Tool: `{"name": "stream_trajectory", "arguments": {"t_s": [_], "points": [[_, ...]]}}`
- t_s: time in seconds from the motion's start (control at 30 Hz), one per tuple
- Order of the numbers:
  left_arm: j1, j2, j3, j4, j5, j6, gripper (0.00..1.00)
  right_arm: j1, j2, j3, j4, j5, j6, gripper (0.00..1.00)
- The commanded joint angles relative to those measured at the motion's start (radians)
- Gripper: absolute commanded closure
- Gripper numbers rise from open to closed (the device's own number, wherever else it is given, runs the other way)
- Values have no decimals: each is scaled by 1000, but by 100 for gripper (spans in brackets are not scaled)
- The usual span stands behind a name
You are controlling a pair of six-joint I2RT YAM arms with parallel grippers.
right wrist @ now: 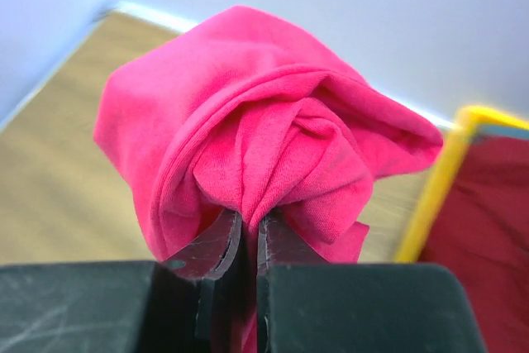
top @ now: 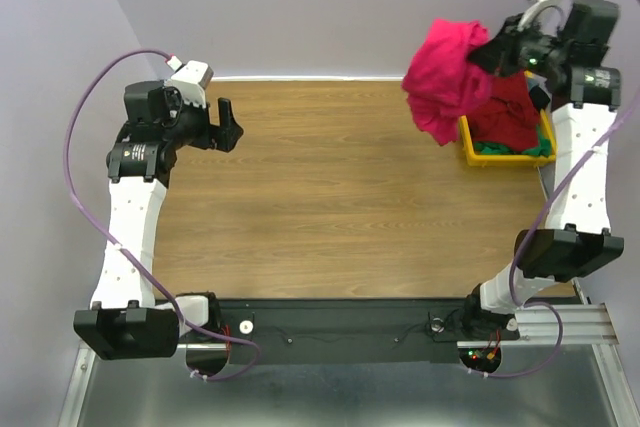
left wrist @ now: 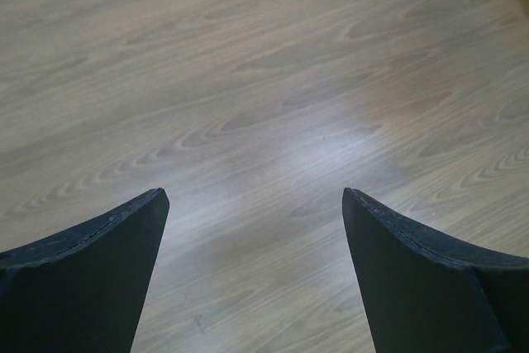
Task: Fold and stack the t-shirts
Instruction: Move the tshirt to the center of the board
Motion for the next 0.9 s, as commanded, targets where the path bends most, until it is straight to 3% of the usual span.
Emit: {"name": "stream_trajectory", "arguments": {"t_s": [0.0, 0.17, 0.2, 0.3, 0.33, 0.43, 0.67, 0.87], "points": [[13, -30, 68, 1, 61, -8, 1, 156, -7, -78, 39, -140, 45, 100], [14, -57, 45, 11, 107, -2, 1, 374, -11, -312, 43, 17, -61, 99], [14, -68, 27, 19, 123, 1, 1, 452, 9, -393, 45, 97, -87, 95], [16, -85, -12, 36, 141, 6, 1, 626, 92, -496, 42, 239, -121, 61], [17, -89, -42, 44, 162, 12, 1, 661, 108, -517, 43, 267, -124, 29], [17, -92, -104, 56, 202, 55, 1, 689, 149, -514, 48, 305, -58, 0], [-6, -120, -288, 117, 275, 223, 5, 586, 50, -616, 62, 342, -1, 0], [-266, -28, -398, 215, 147, 224, 15, 500, 86, -759, 86, 402, -9, 8]]}}
